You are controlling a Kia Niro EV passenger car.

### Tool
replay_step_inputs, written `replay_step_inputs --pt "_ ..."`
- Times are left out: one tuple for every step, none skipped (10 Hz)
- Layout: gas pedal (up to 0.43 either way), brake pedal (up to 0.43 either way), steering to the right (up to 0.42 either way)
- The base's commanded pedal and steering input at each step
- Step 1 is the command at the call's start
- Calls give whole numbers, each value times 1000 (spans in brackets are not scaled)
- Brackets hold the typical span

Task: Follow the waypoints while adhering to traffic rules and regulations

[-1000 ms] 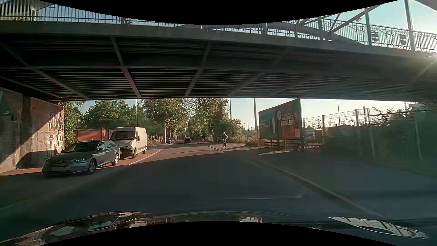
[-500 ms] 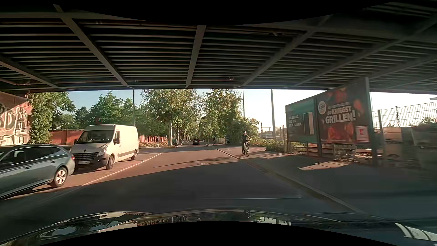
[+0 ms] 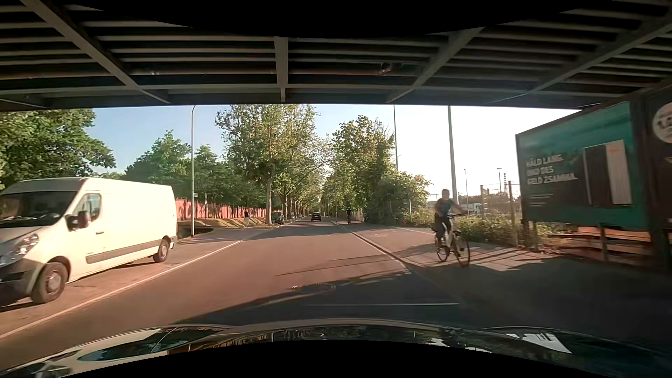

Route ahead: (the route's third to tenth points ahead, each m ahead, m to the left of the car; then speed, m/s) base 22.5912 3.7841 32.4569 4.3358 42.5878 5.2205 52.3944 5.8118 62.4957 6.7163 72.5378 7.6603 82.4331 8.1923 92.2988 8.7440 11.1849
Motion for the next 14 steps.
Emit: replay_step_inputs --pt "220 0 -43" --pt "220 0 -40" --pt "220 0 -37" --pt "220 0 -33" --pt "220 0 -29" --pt "220 0 -28" --pt "220 0 -26" --pt "220 0 -24" --pt "220 0 -20" --pt "220 0 -17" --pt "220 0 -11" --pt "220 0 -8" --pt "220 0 -7" --pt "220 0 -6"
